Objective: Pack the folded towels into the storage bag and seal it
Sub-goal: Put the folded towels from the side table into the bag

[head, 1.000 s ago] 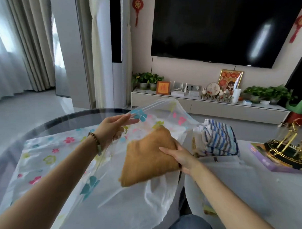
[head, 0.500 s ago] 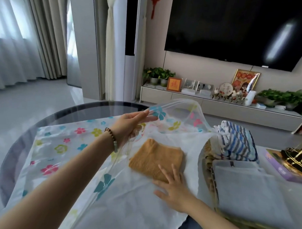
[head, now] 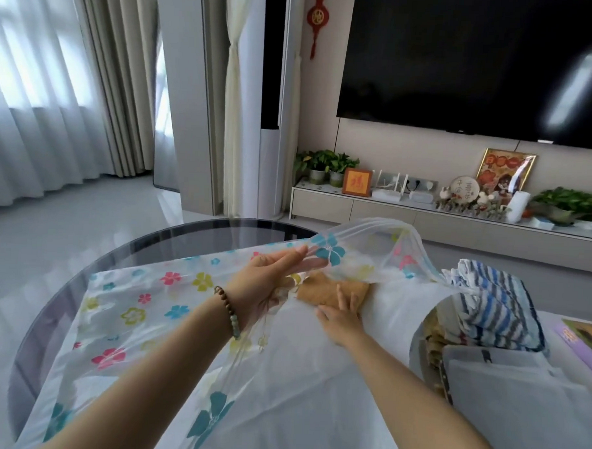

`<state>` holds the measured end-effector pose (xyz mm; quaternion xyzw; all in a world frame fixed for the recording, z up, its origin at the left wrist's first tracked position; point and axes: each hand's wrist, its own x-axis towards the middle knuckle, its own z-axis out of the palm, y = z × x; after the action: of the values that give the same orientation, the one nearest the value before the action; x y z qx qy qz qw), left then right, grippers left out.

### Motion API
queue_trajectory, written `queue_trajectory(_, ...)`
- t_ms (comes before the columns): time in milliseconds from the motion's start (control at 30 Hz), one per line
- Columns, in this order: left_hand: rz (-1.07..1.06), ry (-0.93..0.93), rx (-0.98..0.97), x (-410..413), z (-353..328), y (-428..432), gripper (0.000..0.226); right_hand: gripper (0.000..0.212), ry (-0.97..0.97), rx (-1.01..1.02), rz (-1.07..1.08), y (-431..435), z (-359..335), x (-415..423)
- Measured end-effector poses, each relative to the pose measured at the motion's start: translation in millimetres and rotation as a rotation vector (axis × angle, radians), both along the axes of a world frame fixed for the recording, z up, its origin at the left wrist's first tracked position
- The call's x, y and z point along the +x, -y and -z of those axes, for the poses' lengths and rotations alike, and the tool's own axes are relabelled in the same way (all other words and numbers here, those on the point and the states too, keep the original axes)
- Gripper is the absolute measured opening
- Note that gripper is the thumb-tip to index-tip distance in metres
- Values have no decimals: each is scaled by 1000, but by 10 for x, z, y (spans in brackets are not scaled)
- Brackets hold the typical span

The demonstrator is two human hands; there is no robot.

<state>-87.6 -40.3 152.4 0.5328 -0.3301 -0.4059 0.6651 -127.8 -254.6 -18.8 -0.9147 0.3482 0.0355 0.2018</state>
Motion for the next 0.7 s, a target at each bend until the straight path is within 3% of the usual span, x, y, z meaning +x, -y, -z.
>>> queue_trajectory(133,10,4,6,1,104,123,27,49,24,66,-155,-116,-249,-252)
queue_trajectory(333,-19,-39,17,-145,242,332,27,38,300,605,-300,-343,-984,-1434)
queue_trajectory(433,-34,-63,49,-245,322,438,27,37,436,751,-243,-229,-1233,-2156)
queue_trajectory(567,-23,-41,95,-369,441,550,32,40,539,600,-9,34,-1120,-2895)
queue_trajectory(700,1,-55,109,-438,547,604,36,51,278,279,64,205,-681,-3379)
